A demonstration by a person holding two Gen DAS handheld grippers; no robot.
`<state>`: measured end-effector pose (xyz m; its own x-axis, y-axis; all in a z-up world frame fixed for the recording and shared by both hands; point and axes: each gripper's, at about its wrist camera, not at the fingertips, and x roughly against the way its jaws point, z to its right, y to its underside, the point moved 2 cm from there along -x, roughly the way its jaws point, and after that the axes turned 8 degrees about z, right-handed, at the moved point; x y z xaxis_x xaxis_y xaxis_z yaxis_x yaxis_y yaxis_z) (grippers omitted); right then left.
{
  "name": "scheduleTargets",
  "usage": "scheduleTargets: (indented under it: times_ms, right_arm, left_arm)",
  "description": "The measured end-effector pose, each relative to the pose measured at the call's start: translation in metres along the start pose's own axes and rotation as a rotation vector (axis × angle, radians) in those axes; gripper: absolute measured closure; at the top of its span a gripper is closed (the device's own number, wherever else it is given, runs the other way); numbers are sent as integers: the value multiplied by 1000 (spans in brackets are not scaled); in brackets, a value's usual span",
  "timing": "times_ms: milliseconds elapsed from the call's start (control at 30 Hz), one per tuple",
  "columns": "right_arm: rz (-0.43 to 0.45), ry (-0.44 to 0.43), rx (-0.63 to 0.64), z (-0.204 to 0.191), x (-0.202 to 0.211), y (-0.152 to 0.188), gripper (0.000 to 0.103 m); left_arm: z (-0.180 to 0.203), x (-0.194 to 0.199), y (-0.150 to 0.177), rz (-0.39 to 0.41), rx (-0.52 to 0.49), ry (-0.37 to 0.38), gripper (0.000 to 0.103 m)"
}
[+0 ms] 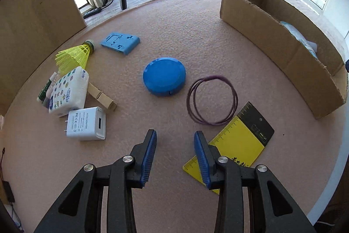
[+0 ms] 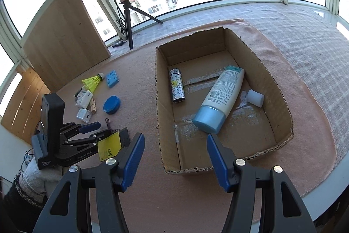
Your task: Organize objects
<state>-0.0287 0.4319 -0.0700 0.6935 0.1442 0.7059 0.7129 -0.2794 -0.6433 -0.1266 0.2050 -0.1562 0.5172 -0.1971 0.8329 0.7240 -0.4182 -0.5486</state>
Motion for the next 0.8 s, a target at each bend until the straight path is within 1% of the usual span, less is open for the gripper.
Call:
scheduleTargets:
  times_ms: [100, 200, 267, 367, 433, 567, 667, 733, 800]
  right_arm:
    - [-4, -25, 32, -17, -2, 0, 48]
    - [-12, -49, 58, -32, -4, 1, 48]
    - [-21, -61, 73, -41, -7, 2, 48]
    - [-39, -81, 88, -53, -13, 4, 47]
    - [-54, -95, 102, -61, -18, 6, 48]
    - [-87, -122, 130, -77, -32, 9, 47]
    - [-102, -132, 138, -85, -43, 6, 47]
    - [-108, -142, 130, -88, -49, 2, 47]
    - [-118, -159, 113, -91, -56, -3, 47]
  left_arm:
    - [-20, 8, 17, -8, 55, -22, 64]
    - [-41, 15, 28, -15, 138, -2, 64]
    - [-46, 22, 34, -8, 151, -7, 64]
    - [-49, 29, 36, 6, 183, 10, 64]
    - [-49, 31, 34, 15, 200, 28, 64]
    - [-46, 32, 26, 32, 194, 42, 64]
    - [-45, 29, 15, 48, 193, 50, 64]
    - [-45, 24, 5, 54, 195, 61, 61]
    - [-46, 22, -5, 70, 199, 66, 60]
